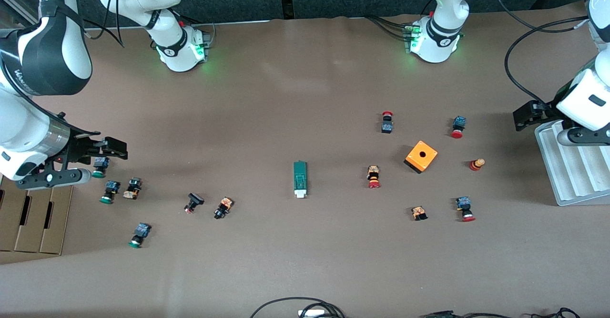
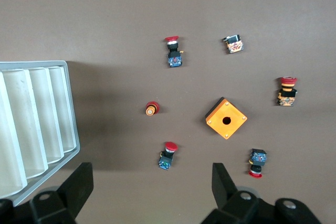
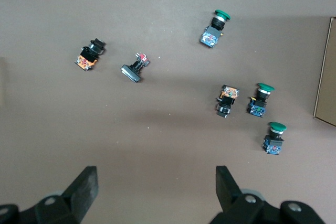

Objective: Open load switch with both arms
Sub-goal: 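Move the left gripper over the green load switch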

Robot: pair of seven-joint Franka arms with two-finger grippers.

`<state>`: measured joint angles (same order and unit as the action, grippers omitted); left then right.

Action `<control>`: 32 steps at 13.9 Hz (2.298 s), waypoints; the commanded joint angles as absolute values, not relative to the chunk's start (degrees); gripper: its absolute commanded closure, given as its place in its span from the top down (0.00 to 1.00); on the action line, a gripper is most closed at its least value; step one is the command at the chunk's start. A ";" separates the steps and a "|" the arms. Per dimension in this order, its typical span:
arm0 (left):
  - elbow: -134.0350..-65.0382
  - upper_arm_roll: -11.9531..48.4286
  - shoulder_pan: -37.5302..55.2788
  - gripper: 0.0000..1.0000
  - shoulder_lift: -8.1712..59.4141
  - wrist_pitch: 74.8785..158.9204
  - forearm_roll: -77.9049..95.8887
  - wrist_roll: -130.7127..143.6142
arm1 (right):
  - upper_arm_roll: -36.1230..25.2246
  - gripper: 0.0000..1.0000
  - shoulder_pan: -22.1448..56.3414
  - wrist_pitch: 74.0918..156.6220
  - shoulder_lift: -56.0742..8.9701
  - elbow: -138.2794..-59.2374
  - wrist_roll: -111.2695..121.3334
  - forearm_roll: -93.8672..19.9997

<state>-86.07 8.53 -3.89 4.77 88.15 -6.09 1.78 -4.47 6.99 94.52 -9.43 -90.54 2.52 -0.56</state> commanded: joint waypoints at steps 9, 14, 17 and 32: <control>-84.46 11.51 1.92 1.00 11.60 98.17 -16.67 2.20 | -4.48 1.00 6.86 93.52 -10.20 -89.38 2.64 -1.32; -84.11 11.86 2.37 1.00 10.99 97.82 -16.27 1.58 | -4.48 1.00 6.86 93.52 -10.20 -89.38 2.64 -1.32; -84.29 14.23 2.46 1.00 11.25 98.61 -11.71 7.35 | -4.48 1.00 6.86 93.60 -10.20 -89.38 2.99 -1.23; -104.58 16.08 21.78 1.00 13.26 134.89 -8.44 42.01 | -4.39 1.00 7.21 93.60 -10.37 -89.30 6.94 -1.05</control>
